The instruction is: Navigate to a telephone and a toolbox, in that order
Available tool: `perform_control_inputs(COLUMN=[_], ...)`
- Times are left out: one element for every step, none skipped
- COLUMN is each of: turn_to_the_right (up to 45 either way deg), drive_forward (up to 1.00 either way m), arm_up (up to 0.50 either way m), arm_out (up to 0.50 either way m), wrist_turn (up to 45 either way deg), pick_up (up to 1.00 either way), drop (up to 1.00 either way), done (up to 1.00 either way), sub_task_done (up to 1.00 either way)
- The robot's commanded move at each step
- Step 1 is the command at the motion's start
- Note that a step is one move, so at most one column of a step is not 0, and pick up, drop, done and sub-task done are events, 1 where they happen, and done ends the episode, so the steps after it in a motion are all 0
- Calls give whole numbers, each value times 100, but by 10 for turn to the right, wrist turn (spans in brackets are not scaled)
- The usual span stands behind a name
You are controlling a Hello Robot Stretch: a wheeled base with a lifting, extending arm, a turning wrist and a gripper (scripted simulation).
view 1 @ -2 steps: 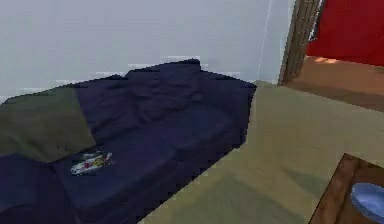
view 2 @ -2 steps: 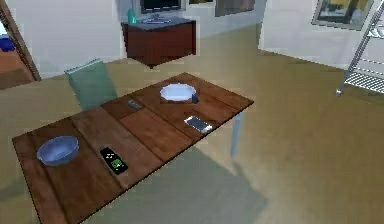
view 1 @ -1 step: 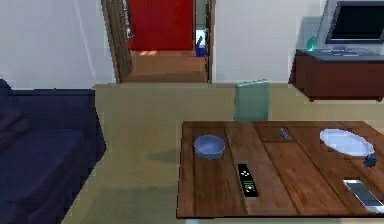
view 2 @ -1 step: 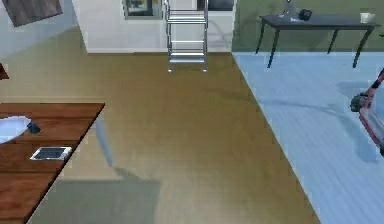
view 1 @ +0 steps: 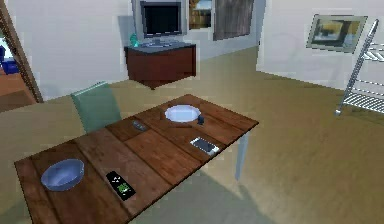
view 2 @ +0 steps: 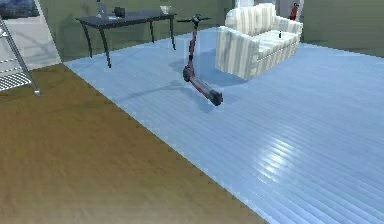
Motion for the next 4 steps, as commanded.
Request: perform_control_inputs(turn_to_the_right=[0,450,0,0], drive_forward=[0,0,100,65], arm_up=[0,0,0,0], arm_out=[0,0,0,0], wrist_turn=[0,0,0,0], pick_up=[0,0,0,0], drop=[0,0,0,0], done=[0,0,0,0], sub_task_done=[100,0,0,0])
